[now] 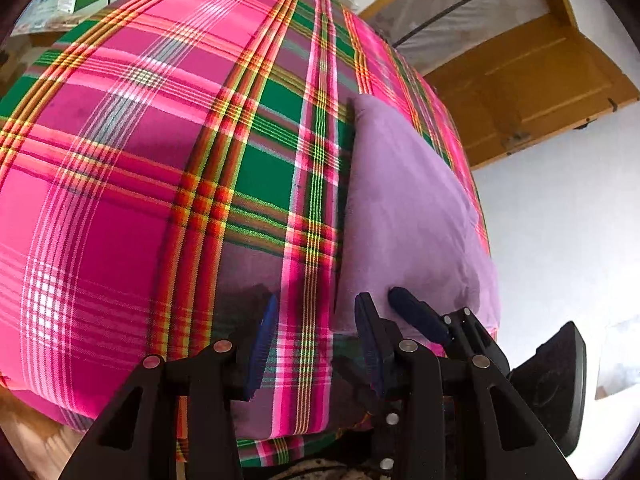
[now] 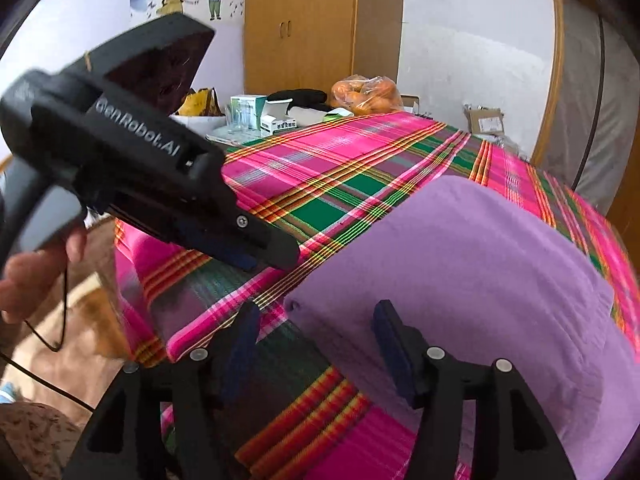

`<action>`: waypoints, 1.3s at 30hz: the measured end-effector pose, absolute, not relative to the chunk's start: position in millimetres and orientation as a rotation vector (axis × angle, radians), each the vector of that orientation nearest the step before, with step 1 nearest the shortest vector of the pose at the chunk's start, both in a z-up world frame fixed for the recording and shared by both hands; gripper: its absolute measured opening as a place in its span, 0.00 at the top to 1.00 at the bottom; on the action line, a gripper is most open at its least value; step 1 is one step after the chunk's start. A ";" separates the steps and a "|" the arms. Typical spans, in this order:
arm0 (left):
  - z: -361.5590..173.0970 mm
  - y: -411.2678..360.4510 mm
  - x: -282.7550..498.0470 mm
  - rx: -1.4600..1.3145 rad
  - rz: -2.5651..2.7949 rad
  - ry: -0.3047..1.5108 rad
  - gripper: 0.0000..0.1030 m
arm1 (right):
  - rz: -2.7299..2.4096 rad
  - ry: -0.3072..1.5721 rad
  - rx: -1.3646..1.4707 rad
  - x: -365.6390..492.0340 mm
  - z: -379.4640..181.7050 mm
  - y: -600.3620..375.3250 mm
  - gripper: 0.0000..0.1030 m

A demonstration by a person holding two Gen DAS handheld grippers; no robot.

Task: Fold clothes
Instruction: 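Move the left gripper to the folded sweatshirt's end and grasp it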

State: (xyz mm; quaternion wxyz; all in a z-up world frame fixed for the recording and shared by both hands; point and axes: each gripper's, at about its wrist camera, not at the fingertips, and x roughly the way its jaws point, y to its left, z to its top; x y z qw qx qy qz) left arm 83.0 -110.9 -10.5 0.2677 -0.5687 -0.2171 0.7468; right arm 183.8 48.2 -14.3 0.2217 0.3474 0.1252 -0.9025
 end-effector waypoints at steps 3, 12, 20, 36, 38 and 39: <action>-11.9 -110.9 77.8 -1.540 2.003 -0.622 0.59 | -2.520 0.416 0.959 183.3 -18.2 41.0 0.42; -15.7 -104.0 58.5 -1.549 1.946 -0.734 0.59 | -2.595 0.378 0.954 183.1 -18.6 49.4 0.74; -15.8 -84.7 44.0 -1.569 1.871 -0.757 0.55 | -2.627 0.249 0.909 191.0 -4.5 68.1 0.86; -2.3 -30.1 -11.9 -1.582 1.955 -0.582 0.55 | -2.641 0.148 0.852 203.9 12.3 93.1 0.90; -0.5 -23.8 -13.0 -1.574 1.995 -0.536 0.55 | -2.641 0.144 0.852 204.1 12.7 94.8 0.90; 1.3 -22.8 -14.1 -1.570 2.015 -0.497 0.55 | -2.641 0.141 0.852 204.2 12.9 95.7 0.90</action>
